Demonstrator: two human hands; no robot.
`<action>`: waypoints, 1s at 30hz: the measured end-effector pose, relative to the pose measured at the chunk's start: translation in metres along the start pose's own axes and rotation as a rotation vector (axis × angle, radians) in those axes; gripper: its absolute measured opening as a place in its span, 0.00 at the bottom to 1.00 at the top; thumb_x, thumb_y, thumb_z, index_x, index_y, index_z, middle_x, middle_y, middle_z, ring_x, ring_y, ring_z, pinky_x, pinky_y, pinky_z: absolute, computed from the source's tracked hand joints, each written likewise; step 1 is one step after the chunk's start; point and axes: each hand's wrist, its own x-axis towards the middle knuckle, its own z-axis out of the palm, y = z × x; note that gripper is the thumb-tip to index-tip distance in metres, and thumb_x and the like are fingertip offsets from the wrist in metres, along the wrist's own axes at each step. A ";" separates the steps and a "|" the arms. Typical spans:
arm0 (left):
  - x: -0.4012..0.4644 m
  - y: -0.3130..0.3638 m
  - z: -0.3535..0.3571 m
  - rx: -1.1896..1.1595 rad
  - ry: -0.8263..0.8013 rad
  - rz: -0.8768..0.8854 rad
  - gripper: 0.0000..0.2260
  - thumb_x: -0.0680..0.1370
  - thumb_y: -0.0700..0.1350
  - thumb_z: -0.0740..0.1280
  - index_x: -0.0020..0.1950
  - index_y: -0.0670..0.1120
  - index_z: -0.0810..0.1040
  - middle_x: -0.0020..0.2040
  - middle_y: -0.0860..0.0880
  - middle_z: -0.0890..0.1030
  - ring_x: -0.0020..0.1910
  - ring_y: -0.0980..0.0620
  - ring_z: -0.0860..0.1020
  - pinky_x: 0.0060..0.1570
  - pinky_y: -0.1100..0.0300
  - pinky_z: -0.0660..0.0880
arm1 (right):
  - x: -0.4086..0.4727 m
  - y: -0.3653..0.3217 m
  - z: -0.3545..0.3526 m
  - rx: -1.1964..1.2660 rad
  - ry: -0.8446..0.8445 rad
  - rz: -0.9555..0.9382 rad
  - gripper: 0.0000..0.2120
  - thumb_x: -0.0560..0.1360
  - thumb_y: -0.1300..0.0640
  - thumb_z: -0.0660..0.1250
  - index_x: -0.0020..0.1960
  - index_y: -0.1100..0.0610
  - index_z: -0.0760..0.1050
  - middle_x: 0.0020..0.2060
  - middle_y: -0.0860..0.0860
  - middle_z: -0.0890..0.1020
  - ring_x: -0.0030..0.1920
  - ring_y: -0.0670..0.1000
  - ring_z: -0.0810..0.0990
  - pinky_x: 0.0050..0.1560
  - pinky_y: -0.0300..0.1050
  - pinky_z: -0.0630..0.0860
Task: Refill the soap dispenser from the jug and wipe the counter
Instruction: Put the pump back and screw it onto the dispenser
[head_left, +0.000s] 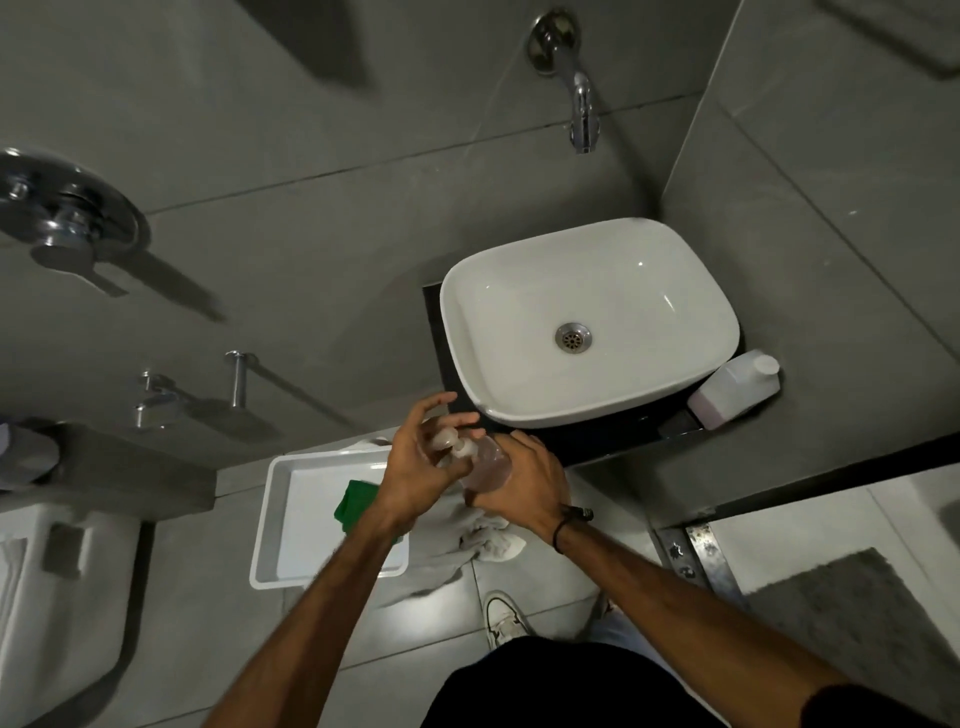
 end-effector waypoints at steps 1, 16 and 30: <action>-0.002 -0.001 0.005 -0.068 0.045 -0.001 0.33 0.68 0.28 0.78 0.69 0.48 0.74 0.60 0.44 0.86 0.59 0.43 0.86 0.58 0.52 0.83 | -0.001 -0.001 -0.002 -0.001 -0.006 -0.003 0.30 0.53 0.36 0.77 0.52 0.46 0.79 0.45 0.43 0.80 0.47 0.46 0.80 0.45 0.46 0.81; -0.011 -0.002 0.006 -0.141 0.069 -0.023 0.28 0.69 0.48 0.83 0.66 0.54 0.78 0.57 0.44 0.87 0.62 0.44 0.84 0.53 0.52 0.83 | -0.003 -0.015 -0.029 0.143 0.000 -0.012 0.37 0.57 0.36 0.80 0.63 0.46 0.78 0.53 0.42 0.85 0.53 0.42 0.82 0.53 0.42 0.81; -0.016 0.007 0.019 -0.063 0.246 -0.108 0.14 0.63 0.49 0.85 0.46 0.49 0.88 0.45 0.52 0.89 0.46 0.53 0.86 0.44 0.58 0.82 | -0.002 -0.022 -0.037 0.058 -0.071 -0.019 0.33 0.55 0.35 0.79 0.56 0.47 0.80 0.47 0.44 0.86 0.48 0.45 0.84 0.49 0.47 0.83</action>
